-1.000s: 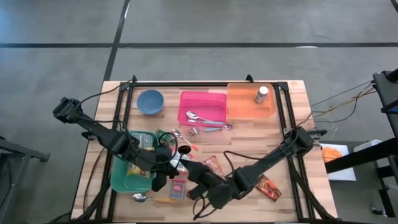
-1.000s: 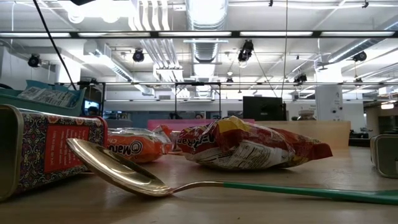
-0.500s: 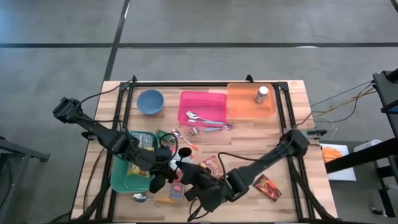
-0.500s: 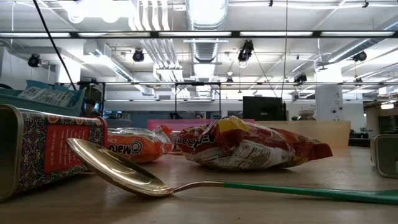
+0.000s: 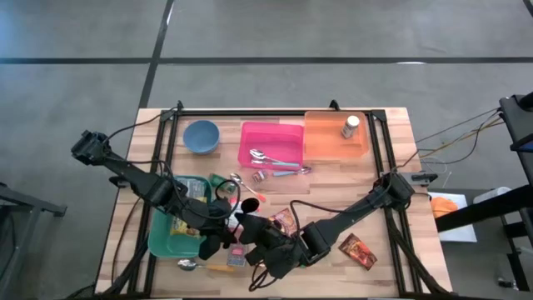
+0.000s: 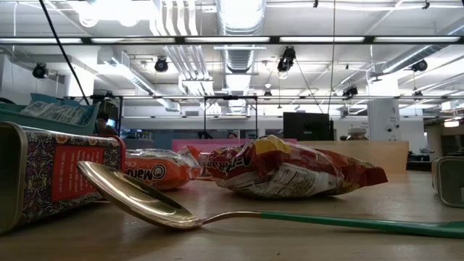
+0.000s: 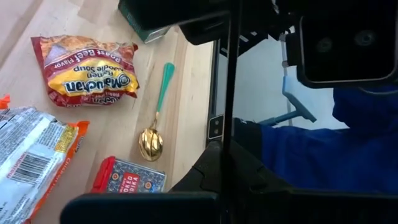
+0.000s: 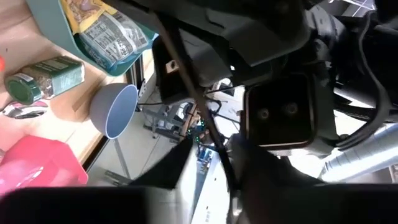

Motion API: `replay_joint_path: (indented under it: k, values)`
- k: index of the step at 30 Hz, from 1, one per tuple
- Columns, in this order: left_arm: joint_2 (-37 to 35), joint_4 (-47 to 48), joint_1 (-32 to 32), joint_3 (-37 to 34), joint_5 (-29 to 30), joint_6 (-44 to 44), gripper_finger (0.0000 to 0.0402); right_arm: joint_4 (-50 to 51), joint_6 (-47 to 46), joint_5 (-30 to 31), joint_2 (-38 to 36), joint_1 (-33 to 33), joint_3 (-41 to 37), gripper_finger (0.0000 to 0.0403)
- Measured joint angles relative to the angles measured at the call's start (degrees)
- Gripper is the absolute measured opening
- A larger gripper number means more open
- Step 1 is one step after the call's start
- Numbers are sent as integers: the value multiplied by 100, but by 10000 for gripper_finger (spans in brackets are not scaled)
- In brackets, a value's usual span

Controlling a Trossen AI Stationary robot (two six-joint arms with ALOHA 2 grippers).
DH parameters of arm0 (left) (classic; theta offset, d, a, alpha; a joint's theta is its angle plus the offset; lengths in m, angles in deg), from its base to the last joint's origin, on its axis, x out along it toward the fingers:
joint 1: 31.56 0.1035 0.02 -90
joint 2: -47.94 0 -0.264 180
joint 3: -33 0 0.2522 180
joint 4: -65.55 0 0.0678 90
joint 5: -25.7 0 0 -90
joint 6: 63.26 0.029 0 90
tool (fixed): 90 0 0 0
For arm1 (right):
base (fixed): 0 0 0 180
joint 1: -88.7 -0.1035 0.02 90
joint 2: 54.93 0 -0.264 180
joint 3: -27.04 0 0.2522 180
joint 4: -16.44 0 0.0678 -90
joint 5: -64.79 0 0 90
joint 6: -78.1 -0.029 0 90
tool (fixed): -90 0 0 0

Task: Pick & Place Food Item
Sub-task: Put the black spoon into the pink bin

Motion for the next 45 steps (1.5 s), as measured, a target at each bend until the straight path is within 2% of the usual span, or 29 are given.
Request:
replay_joint_path:
  k: [2, 4, 19, 34, 38, 45]
  values:
    - [0, -1, 0, -1, -9, -8, 0, -2, 13, 1, -6, 3, 2, 35]
    - [0, -7, 0, -1, -65, -31, 0, 46, 63, 6, -9, 3, 0, 20]
    - [-116, -58, 0, 23, -133, 61, 2, 226, -64, 27, -23, 4, 0, 9]
    - [-691, 103, 4, 26, 134, 235, 5, 539, -929, 42, -197, 21, 11, 8]
    - [-691, 63, 4, 3, 186, 301, 42, 928, -1494, -23, -197, 22, 12, 8]
    - [-641, -67, -17, 23, 191, 295, 157, 1638, -1725, -441, -112, 8, -50, 5]
